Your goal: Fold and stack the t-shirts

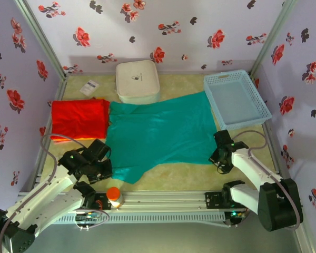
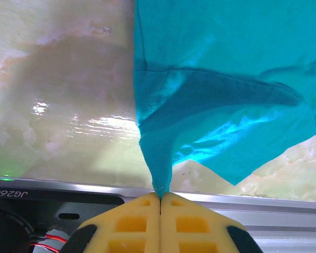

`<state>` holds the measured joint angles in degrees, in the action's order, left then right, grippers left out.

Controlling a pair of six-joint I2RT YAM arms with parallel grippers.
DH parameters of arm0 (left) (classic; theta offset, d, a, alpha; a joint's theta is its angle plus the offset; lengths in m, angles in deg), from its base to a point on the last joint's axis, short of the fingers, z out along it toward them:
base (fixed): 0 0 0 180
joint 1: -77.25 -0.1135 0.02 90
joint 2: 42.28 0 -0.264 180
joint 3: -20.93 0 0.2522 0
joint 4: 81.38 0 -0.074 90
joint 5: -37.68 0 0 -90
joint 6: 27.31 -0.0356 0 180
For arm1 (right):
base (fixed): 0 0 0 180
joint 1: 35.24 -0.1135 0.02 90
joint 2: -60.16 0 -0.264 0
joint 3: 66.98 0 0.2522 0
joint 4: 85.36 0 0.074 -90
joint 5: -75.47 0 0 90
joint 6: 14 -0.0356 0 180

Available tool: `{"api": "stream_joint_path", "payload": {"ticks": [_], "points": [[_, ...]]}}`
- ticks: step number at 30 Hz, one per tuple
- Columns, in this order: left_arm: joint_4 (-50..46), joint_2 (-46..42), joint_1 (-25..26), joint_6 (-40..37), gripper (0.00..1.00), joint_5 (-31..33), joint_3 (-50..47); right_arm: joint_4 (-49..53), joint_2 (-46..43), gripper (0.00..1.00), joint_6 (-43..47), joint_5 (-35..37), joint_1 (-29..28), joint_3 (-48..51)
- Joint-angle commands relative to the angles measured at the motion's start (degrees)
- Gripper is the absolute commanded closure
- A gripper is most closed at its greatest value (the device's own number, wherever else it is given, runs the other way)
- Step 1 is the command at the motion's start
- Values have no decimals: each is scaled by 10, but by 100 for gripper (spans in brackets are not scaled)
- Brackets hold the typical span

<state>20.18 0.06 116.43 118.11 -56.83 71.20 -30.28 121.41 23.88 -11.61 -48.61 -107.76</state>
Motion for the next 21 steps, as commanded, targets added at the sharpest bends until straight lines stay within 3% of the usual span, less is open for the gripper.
{"api": "stream_joint_path", "payload": {"ticks": [1,14,21], "points": [[1,-6,5,0,100,13,3,-26,-5,51,0,27,6,-12],[-6,-5,5,-3,100,18,15,-42,41,54,19,29,17,-10],[-6,-5,4,-5,100,22,18,-46,19,69,16,33,17,3]]}}
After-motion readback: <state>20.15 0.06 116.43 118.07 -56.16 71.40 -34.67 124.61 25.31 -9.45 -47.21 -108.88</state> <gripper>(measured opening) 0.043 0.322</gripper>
